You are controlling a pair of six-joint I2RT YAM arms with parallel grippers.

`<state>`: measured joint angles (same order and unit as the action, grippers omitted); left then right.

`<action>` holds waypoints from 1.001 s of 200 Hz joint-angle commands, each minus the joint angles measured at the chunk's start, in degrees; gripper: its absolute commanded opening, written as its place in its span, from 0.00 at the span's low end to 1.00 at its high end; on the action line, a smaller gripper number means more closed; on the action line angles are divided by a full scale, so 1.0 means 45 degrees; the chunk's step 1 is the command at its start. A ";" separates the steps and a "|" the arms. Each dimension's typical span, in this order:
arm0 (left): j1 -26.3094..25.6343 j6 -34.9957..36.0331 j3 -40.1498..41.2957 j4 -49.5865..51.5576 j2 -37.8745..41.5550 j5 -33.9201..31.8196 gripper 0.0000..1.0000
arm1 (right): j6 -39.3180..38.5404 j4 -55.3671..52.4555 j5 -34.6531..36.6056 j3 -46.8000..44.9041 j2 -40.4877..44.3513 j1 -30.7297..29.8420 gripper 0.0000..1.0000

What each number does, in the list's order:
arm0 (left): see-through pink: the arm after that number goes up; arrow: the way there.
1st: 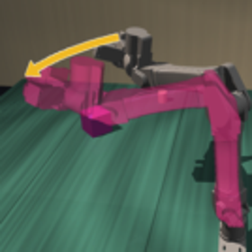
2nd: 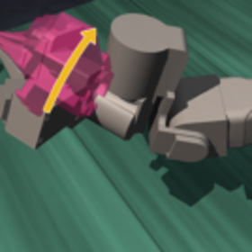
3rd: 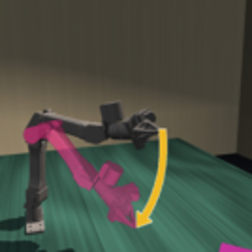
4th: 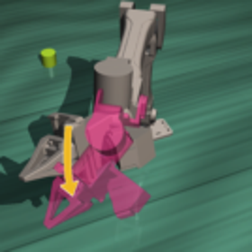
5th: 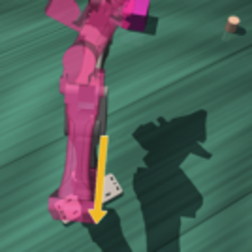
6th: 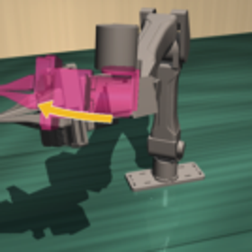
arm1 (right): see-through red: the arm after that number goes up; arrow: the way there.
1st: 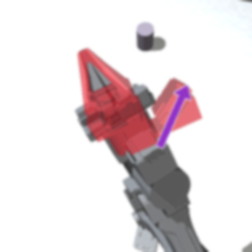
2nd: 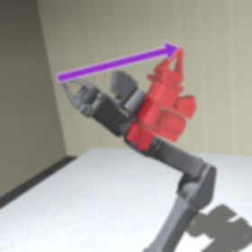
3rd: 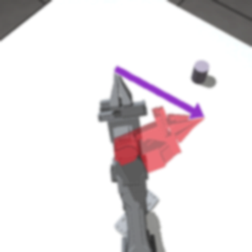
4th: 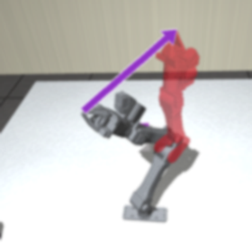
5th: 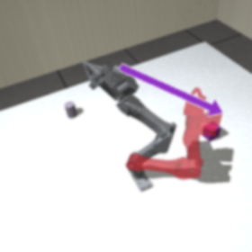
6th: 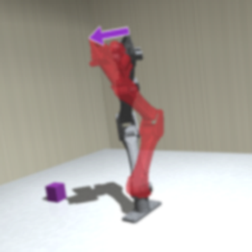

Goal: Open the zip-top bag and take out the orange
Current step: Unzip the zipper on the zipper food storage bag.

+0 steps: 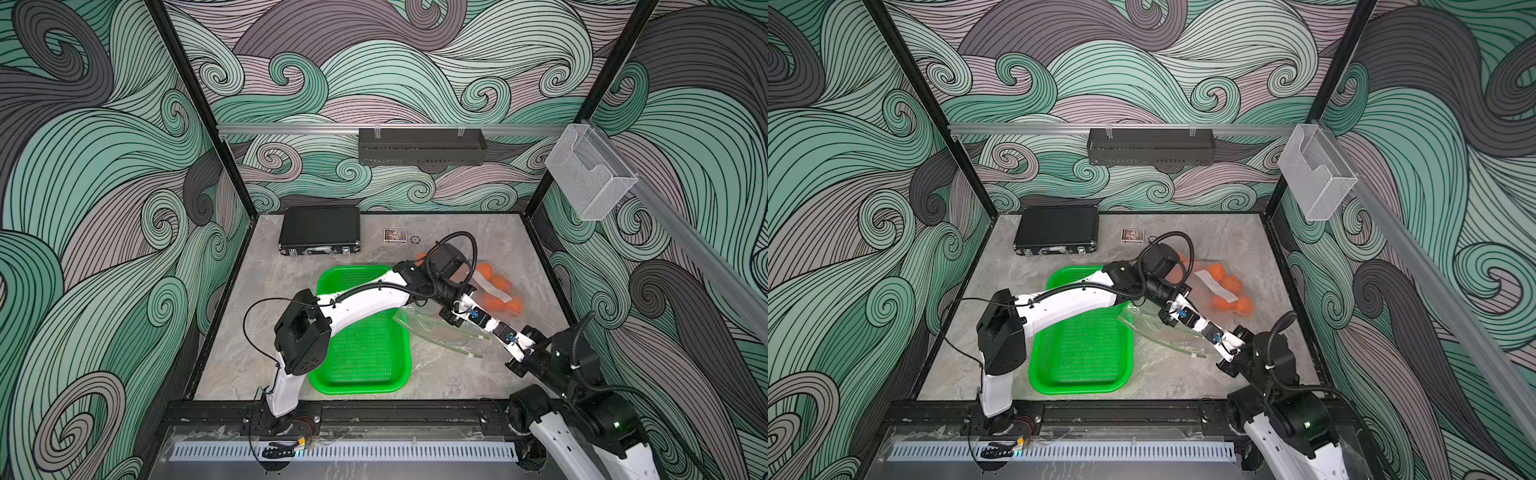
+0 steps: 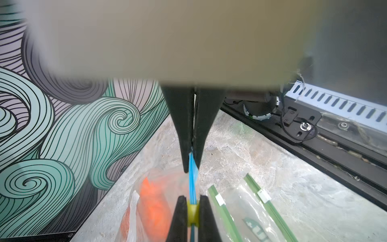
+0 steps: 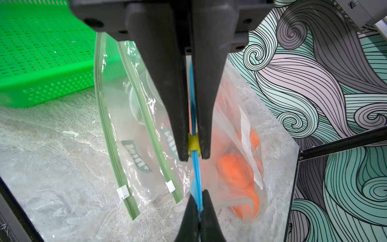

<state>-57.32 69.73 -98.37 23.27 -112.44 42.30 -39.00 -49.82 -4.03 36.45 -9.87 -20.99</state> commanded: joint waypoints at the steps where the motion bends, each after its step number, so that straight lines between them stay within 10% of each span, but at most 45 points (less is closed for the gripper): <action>1: 0.0518 -0.0126 -0.0016 0.0797 0.0031 -0.1773 0.05 | -0.0500 -0.0980 0.0933 0.0638 0.0614 0.0007 0.00; 200: 0.2679 -0.0497 0.0471 0.0884 0.0552 -0.2439 0.09 | -0.1020 -0.3115 0.3041 0.1994 0.1349 -0.0550 0.00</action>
<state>-47.22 67.70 -97.10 25.71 -112.18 34.50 -43.53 -62.00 7.40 43.55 -4.75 -23.14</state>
